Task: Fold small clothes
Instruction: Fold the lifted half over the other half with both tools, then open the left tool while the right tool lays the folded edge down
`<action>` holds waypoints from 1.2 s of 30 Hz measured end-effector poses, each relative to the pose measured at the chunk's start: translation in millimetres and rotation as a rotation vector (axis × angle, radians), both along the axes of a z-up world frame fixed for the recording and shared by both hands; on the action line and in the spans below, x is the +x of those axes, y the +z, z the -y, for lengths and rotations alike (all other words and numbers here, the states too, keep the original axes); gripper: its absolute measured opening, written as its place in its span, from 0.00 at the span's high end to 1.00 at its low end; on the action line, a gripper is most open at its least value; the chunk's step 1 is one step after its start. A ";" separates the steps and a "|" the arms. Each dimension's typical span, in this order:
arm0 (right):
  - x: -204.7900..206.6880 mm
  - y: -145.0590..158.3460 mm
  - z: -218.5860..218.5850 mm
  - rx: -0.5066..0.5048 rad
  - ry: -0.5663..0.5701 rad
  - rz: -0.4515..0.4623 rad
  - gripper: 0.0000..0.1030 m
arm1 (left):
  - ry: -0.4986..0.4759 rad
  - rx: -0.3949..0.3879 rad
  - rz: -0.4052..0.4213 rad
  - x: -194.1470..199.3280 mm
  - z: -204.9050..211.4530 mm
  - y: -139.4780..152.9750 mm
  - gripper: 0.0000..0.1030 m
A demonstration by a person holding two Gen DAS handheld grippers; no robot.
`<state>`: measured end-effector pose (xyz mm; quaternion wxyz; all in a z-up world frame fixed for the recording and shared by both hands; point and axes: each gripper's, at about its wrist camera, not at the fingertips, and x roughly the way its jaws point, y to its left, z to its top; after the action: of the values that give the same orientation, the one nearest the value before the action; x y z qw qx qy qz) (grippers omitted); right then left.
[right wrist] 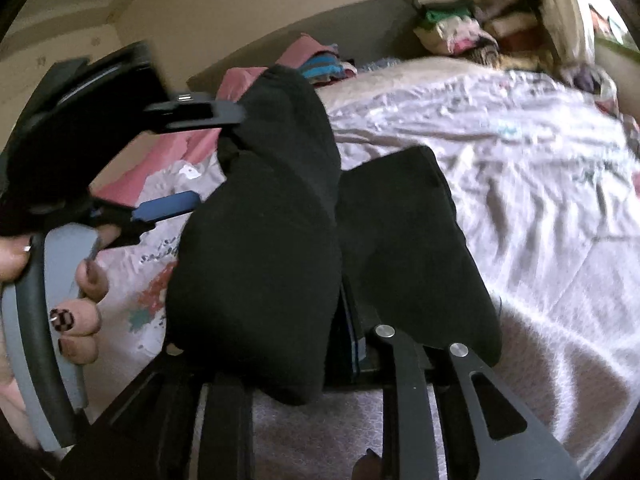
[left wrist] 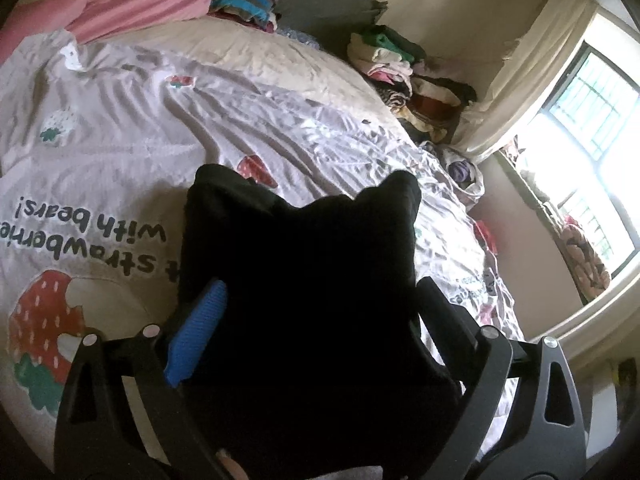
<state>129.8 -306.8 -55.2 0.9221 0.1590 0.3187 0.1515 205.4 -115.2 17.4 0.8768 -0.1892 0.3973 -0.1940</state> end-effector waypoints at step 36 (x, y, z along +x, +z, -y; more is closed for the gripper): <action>111.8 59.3 38.6 0.050 0.160 -0.156 0.89 | -0.101 0.245 0.063 -27.8 -22.6 -38.5 0.14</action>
<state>241.6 -345.4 4.1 0.8753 0.1674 0.3971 0.2195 177.6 -92.6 -21.1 0.8945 -0.0542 0.3992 -0.1939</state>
